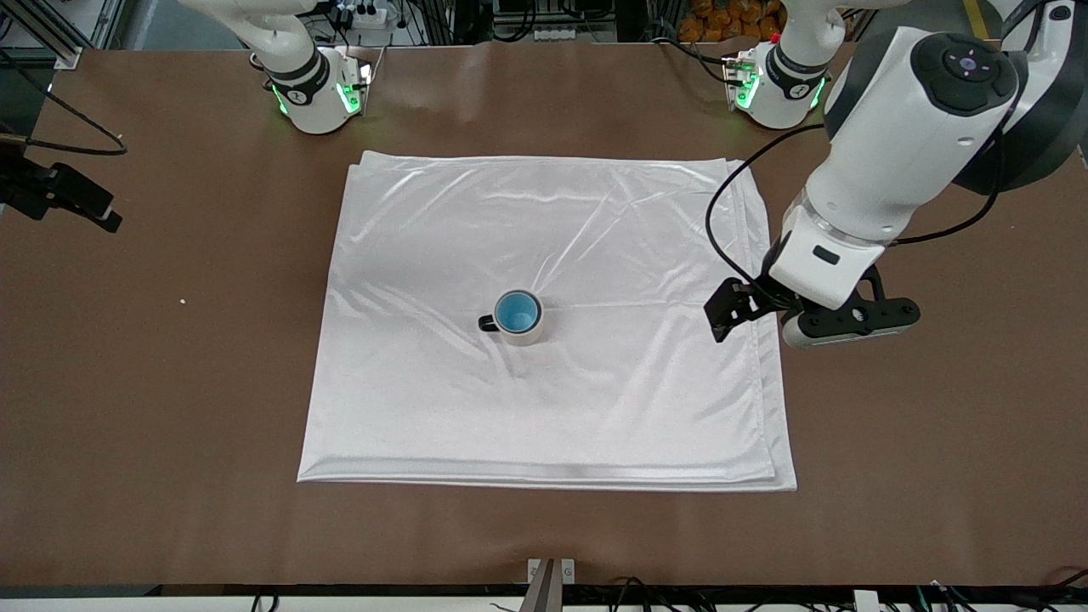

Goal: Place blue cup into white mug on cloth

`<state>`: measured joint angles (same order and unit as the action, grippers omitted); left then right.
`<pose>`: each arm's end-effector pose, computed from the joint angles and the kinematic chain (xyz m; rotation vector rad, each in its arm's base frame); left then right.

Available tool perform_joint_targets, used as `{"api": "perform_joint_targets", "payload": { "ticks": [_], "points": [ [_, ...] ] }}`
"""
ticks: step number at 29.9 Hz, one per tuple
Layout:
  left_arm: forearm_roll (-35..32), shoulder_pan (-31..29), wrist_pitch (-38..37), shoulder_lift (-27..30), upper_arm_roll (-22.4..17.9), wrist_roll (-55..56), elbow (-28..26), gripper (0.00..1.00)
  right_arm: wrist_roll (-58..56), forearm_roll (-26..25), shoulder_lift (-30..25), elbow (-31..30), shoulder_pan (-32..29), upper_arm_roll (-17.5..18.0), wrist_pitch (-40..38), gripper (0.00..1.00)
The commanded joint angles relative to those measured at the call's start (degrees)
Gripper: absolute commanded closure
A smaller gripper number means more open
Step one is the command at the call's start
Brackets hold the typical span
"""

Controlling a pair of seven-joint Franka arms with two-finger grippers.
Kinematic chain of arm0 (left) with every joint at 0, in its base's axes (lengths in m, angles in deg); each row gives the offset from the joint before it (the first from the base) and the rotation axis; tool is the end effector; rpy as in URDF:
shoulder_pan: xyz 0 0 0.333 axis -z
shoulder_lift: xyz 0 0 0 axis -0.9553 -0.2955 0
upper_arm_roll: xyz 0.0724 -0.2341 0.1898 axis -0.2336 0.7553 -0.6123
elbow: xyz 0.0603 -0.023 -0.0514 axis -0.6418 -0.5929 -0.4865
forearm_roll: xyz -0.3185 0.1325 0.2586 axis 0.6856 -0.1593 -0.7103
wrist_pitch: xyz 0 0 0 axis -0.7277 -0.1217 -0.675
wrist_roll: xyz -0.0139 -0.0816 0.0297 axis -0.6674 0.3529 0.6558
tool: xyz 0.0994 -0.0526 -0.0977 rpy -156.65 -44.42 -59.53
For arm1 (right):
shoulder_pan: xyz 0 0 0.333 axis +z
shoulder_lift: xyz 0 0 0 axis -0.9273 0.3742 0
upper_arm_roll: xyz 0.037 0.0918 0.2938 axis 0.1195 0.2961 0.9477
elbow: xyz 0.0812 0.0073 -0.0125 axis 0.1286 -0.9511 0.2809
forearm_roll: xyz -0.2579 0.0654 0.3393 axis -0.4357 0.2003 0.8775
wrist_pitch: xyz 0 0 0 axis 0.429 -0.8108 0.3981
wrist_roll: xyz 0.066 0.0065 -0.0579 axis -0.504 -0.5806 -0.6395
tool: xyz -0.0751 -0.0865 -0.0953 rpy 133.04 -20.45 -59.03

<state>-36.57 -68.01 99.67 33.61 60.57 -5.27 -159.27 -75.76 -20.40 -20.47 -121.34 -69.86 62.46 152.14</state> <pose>0.6662 -0.2891 0.5247 2.9624 0.2384 0.3483 0.5851 -0.0104 0.6093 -3.1248 0.3035 -0.0791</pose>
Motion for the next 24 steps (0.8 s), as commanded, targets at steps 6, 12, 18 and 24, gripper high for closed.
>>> {"api": "perform_joint_targets", "payload": {
  "ticks": [6,12,18,24],
  "points": [
    [6.6,0.0,-2.4,3.7,-7.5,-11.7,-0.7,0.00,0.0,1.1,0.2,1.2,0.0,-0.2,-0.9,0.00],
    [7.1,-0.1,-3.9,5.4,-11.2,-18.9,-1.2,0.00,0.1,1.1,-0.1,1.3,0.1,-0.2,-0.9,0.00],
    [6.5,0.7,-7.2,6.3,-14.4,-20.6,-1.3,0.00,0.5,1.0,0.0,2.0,0.4,0.0,-0.9,0.00],
    [6.3,0.7,-9.7,7.1,-16.4,-20.6,-1.4,0.00,0.5,0.8,0.2,1.9,0.8,0.0,-0.8,0.00]
  ]
}}
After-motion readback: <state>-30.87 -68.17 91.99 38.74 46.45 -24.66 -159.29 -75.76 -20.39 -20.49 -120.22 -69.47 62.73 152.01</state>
